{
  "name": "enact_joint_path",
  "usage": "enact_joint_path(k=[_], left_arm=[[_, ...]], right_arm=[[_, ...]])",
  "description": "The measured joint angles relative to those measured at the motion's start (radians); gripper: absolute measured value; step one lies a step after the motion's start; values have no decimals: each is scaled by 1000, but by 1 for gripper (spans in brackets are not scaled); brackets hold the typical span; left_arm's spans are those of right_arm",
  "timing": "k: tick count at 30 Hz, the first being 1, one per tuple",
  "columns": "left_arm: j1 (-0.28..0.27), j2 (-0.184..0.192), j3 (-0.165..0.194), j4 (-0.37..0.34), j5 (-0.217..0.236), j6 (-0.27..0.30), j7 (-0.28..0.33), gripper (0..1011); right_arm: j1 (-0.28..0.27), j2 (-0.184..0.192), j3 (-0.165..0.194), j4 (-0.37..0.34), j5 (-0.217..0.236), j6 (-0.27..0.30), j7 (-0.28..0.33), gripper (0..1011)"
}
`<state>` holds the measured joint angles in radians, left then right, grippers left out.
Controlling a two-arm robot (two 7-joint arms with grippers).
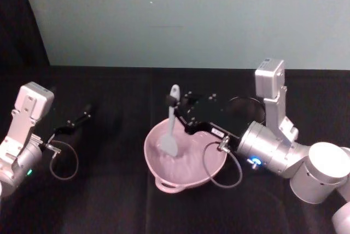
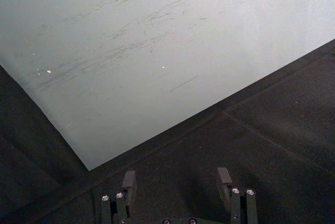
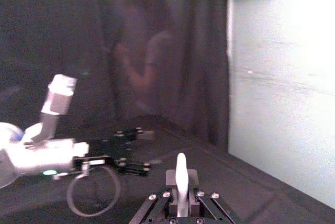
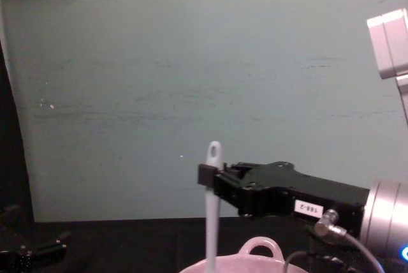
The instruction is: Use the one hand to pick up the spoon and stir the clear water in the bowl.
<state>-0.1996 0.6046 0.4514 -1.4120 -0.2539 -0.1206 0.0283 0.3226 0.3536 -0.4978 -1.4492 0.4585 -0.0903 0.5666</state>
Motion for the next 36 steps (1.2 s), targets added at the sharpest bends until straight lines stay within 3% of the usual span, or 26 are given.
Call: enact_joint_path(k=[10, 18, 22, 28, 36], left_arm=[[0, 0, 0, 0, 0, 0, 0, 1005], [0, 0, 0, 0, 0, 0, 0, 1005], [0, 0, 0, 0, 0, 0, 0, 1005], [0, 0, 0, 0, 0, 0, 0, 1005], [0, 0, 0, 0, 0, 0, 0, 1005]], right_arm=[[-10, 18, 64, 17, 7, -11, -59, 118], [-33, 39, 87, -11, -12, -11, -79, 118], [-43, 52, 85, -37, -32, -1, -80, 119], [-65, 74, 54, -98, -68, 19, -62, 119], [-75, 69, 8, -139, -90, 26, -37, 118]])
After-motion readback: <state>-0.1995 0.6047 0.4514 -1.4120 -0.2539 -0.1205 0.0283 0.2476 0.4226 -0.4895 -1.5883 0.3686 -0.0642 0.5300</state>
